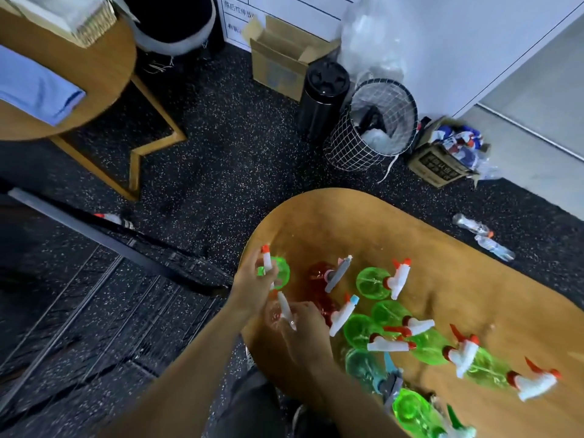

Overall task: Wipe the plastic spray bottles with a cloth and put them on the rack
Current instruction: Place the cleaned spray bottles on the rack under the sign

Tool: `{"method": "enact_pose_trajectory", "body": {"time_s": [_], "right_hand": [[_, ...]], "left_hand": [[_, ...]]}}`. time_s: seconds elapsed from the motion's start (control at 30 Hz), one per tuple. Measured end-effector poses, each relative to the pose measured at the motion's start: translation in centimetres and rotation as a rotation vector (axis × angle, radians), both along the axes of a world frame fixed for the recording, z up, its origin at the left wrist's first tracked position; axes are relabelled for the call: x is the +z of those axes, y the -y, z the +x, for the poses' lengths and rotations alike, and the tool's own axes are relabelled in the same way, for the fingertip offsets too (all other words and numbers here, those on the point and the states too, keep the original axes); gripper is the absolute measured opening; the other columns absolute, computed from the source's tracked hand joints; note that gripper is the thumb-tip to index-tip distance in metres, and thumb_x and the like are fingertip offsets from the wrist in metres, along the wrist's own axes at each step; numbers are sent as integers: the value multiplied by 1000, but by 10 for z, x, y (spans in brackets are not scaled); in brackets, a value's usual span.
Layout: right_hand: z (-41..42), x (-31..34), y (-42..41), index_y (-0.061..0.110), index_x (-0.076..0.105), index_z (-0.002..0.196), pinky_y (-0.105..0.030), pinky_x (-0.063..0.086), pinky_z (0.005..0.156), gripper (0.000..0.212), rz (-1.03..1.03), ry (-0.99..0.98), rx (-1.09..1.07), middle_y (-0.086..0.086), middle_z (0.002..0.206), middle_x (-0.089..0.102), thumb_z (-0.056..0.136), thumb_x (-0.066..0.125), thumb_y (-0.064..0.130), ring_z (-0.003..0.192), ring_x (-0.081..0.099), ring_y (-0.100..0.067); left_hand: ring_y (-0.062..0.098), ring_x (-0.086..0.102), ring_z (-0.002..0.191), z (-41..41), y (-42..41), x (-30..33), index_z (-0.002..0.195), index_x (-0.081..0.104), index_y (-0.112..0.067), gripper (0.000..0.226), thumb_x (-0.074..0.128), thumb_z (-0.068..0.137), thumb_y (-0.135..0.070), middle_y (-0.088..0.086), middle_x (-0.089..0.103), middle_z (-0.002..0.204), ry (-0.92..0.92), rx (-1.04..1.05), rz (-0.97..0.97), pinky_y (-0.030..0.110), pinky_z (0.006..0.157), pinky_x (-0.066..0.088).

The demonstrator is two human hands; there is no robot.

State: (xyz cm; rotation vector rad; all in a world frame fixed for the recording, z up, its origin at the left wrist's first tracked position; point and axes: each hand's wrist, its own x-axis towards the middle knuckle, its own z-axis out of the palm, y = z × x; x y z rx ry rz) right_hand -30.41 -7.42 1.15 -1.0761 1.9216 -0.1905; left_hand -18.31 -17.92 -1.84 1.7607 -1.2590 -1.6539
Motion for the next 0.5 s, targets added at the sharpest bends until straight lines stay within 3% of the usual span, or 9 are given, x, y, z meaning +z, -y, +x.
{"method": "enact_pose_trajectory", "body": {"time_s": [0.07,0.13,0.17,0.2,0.3,0.33,0.43,0.5], "right_hand": [[-2,0,-3,23,71,92,-30,40,74,17,-30,-5,-10,7,99,66,93,62,37,86,61,-12],[-6,1,-6,23,71,97,-32,41,78,16,-28,23,-29,7,102,61,96,62,37,91,58,-13],[-15,30,-15,23,71,104,-33,43,82,16,-65,31,37,8,105,58,98,63,35,95,56,-13],[-20,28,-17,20,70,109,-35,45,86,19,-77,28,37,7,107,58,97,66,34,98,56,-13],[-31,32,-15,18,69,106,-40,54,86,23,-167,56,-18,6,103,64,90,75,34,93,63,-12],[-30,43,-19,19,69,106,-40,55,84,23,-209,74,3,5,101,65,90,74,34,90,65,-12],[-24,68,-31,22,73,102,-43,57,83,31,-325,176,78,7,96,65,84,68,47,87,68,-14],[-17,82,-29,28,74,100,-46,59,83,29,-343,277,89,9,95,67,82,69,50,87,72,-15]], "left_hand": [[19,67,116,8,-13,4,145,55,-28,47,69,101,-25,0,68,126,80,-26,-33,47,101,58],[19,69,115,13,-24,2,142,56,-32,45,70,100,-24,-5,71,121,81,-7,0,49,102,57],[19,71,110,14,-48,31,140,57,-33,44,71,100,-22,-6,73,116,78,83,-47,50,100,58],[18,72,104,16,-54,30,138,58,-32,43,72,99,-21,-6,74,112,58,106,-51,46,97,59],[4,68,92,21,-67,42,138,57,-25,43,72,100,-11,-4,72,105,96,114,-78,16,79,53],[3,69,88,25,-79,53,137,57,-26,44,72,100,-10,-2,72,102,77,156,-90,14,75,53],[12,75,80,46,-120,94,132,58,-24,39,71,100,-7,10,75,93,3,289,-173,24,75,58],[6,72,74,60,-138,109,130,59,-22,36,71,100,-5,13,75,88,11,325,-234,18,71,55]]}}
